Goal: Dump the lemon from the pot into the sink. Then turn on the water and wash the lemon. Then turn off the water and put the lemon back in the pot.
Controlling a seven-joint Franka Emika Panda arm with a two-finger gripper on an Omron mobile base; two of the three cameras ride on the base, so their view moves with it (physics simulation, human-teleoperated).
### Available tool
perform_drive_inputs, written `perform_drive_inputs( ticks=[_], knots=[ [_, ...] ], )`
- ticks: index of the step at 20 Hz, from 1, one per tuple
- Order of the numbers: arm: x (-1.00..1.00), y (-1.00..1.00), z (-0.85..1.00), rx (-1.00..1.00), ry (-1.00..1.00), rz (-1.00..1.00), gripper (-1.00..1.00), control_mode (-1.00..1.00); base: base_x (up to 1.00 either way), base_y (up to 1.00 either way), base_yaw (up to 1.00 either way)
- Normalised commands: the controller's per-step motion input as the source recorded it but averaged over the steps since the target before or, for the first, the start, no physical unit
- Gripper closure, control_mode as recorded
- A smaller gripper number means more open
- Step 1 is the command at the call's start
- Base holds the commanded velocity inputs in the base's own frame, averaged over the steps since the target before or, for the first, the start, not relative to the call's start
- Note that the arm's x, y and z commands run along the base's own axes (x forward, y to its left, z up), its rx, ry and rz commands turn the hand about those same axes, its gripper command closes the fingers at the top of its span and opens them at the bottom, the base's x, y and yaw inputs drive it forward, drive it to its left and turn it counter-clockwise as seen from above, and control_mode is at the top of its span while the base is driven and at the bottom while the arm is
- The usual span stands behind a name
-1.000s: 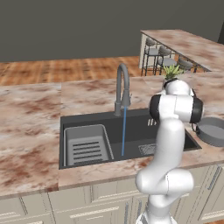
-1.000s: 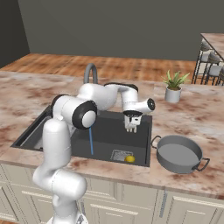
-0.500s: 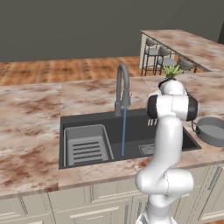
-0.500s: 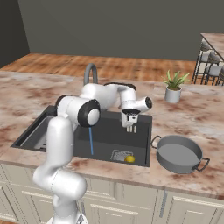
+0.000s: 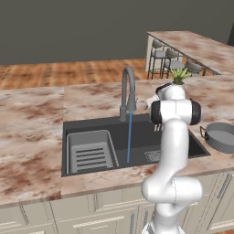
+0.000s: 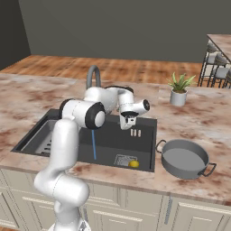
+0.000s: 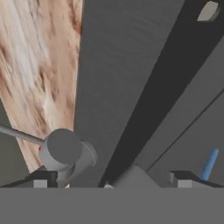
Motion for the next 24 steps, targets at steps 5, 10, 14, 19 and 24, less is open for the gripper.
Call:
perform_drive_inputs(
  ticks=[5, 10, 14, 19, 24],
  knots=[
    [0.34, 0.03, -0.15, 0.0, 0.0, 0.02, -1.0, -1.0, 0.0, 0.0, 0.0],
    [0.27, 0.0, -0.13, 0.01, 0.0, 0.0, -1.0, -1.0, 0.0, 0.0, 0.0],
    [0.15, 0.11, -0.08, 0.0, -0.01, 0.0, -1.0, -1.0, 0.0, 0.0, 0.0],
    [0.11, 0.26, -0.06, 0.0, 0.0, 0.0, -1.0, -1.0, 0.0, 0.0, 0.0],
    [0.0, 0.24, -0.03, 0.0, -0.01, 0.0, -1.0, -1.0, 0.0, 0.0, 0.0]
  ],
)
